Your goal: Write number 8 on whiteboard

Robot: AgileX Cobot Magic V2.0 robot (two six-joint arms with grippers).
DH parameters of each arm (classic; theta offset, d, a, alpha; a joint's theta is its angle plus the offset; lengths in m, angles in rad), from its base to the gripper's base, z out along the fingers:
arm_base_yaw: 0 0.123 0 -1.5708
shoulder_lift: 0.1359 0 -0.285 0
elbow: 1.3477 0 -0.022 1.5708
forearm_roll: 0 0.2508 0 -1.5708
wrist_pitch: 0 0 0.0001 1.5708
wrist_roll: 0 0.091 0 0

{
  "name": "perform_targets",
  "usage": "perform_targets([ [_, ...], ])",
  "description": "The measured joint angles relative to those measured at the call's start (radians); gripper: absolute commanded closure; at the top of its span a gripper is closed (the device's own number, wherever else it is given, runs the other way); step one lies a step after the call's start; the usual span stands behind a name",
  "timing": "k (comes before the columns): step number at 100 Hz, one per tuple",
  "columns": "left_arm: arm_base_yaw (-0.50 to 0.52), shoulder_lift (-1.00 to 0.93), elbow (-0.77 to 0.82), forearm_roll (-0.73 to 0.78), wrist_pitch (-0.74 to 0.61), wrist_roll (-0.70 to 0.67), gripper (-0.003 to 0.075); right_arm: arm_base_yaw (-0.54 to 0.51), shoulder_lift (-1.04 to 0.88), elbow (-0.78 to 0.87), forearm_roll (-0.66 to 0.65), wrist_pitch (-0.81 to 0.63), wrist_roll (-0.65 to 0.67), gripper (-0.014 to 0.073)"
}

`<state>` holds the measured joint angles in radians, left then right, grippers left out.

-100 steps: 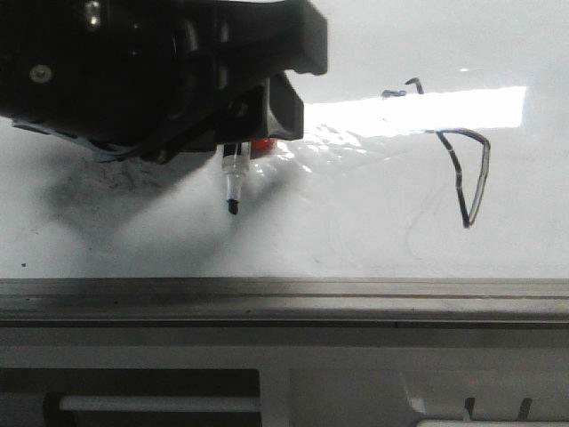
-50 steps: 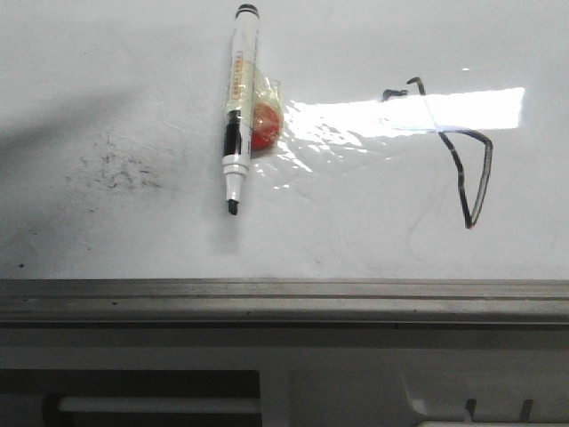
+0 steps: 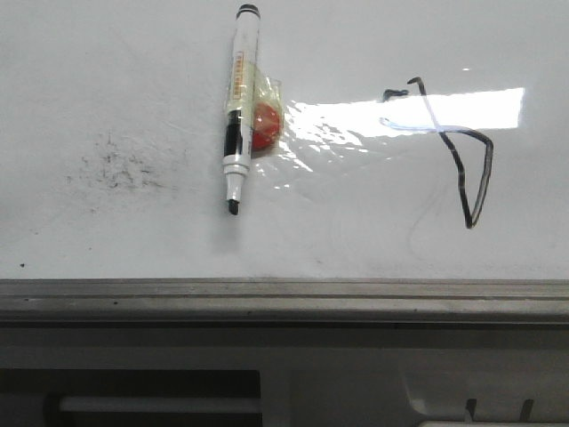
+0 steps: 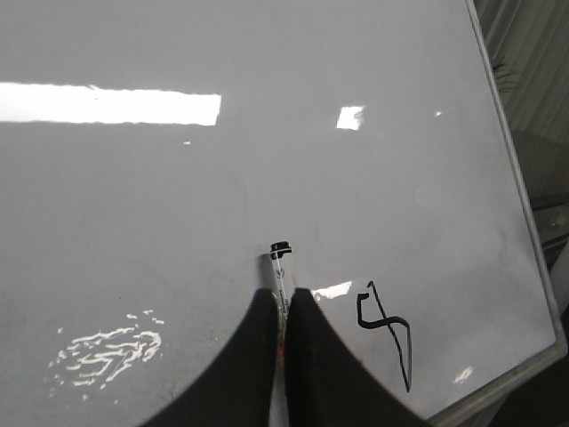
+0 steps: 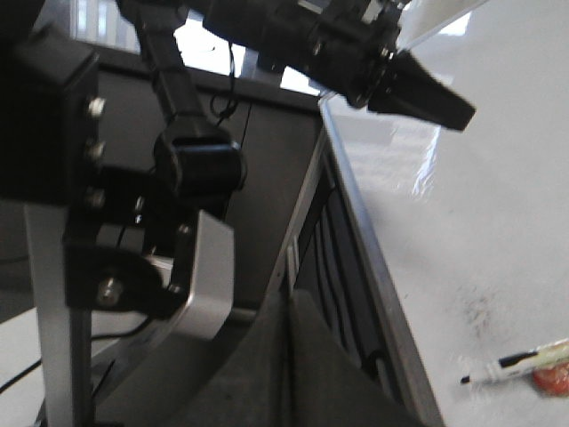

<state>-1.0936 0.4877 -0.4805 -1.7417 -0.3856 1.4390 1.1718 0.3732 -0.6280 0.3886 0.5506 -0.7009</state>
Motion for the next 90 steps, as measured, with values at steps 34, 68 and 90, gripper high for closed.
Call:
perform_targets([
  [34,0.0,-0.12,0.083,-0.09,-0.008,0.002,0.0741,0.0,0.0,0.0,-0.009,0.148,0.0,0.0657],
  [68,0.0,-0.12,0.085,-0.096,-0.01,0.005,0.0741,0.0,0.0,0.0,-0.011,0.15,0.0,0.0657],
  [90,0.0,-0.12,0.097,-0.082,-0.012,0.006,0.0741,0.0,0.0,0.0,-0.013,0.152,0.0,0.0657],
])
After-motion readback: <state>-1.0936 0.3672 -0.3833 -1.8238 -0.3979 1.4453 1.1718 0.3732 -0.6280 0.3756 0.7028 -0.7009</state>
